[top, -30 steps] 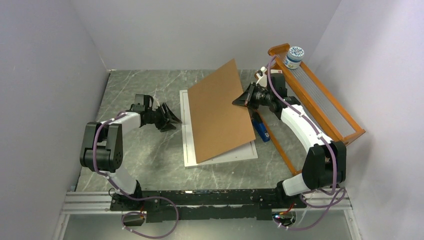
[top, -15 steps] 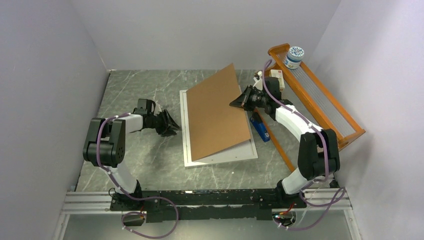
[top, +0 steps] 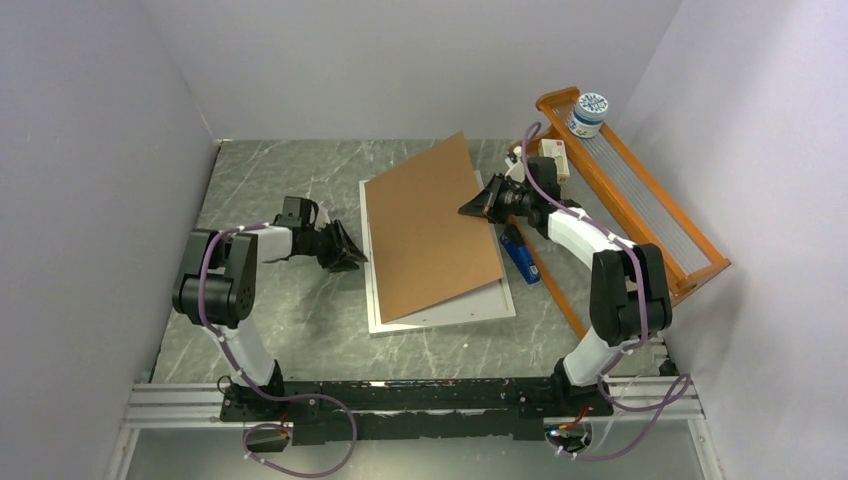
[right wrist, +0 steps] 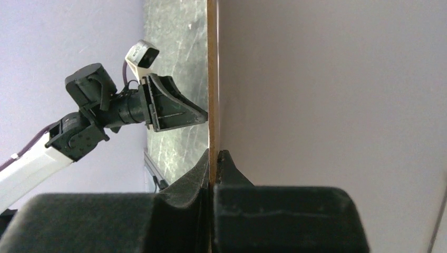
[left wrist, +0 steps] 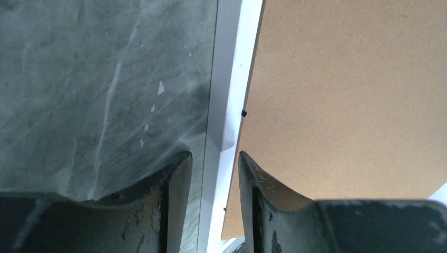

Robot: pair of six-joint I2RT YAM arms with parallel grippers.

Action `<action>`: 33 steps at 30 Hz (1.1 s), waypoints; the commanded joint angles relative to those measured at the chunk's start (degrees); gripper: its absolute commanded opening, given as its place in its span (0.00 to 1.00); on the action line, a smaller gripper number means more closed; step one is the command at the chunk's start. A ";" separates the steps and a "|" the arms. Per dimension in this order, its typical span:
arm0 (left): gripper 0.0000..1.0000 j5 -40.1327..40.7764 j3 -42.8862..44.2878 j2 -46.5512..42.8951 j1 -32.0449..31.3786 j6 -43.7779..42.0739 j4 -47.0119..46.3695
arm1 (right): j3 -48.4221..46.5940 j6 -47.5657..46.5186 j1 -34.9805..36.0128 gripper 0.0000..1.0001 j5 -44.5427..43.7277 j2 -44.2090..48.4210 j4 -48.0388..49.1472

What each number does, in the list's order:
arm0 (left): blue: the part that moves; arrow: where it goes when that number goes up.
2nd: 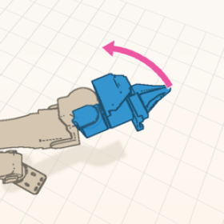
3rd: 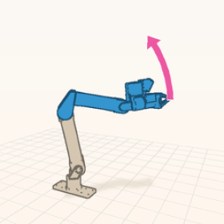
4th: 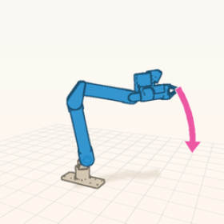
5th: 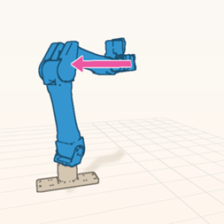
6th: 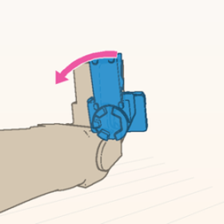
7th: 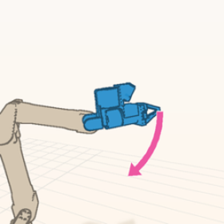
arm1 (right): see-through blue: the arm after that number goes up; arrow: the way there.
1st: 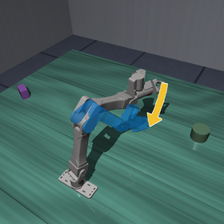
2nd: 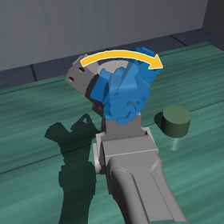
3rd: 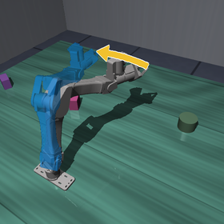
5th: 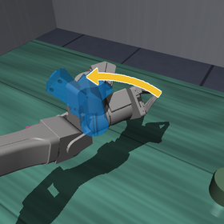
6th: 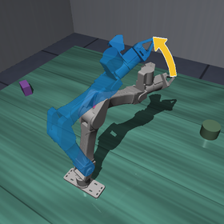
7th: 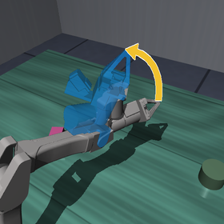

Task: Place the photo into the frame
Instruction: Place the photo frame item in the photo frame.

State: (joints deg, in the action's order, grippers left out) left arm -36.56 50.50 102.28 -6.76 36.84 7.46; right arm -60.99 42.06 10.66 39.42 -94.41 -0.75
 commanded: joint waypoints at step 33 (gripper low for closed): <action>0.35 5.41 1.22 2.91 -1.46 -0.66 -1.15 | 8.52 1.15 -2.21 0.00 4.26 2.22 8.91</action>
State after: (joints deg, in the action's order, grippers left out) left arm -34.81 51.51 103.74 -7.81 37.30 5.41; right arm -52.38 45.39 8.01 41.69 -91.88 6.70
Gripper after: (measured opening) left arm 0.351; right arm 0.022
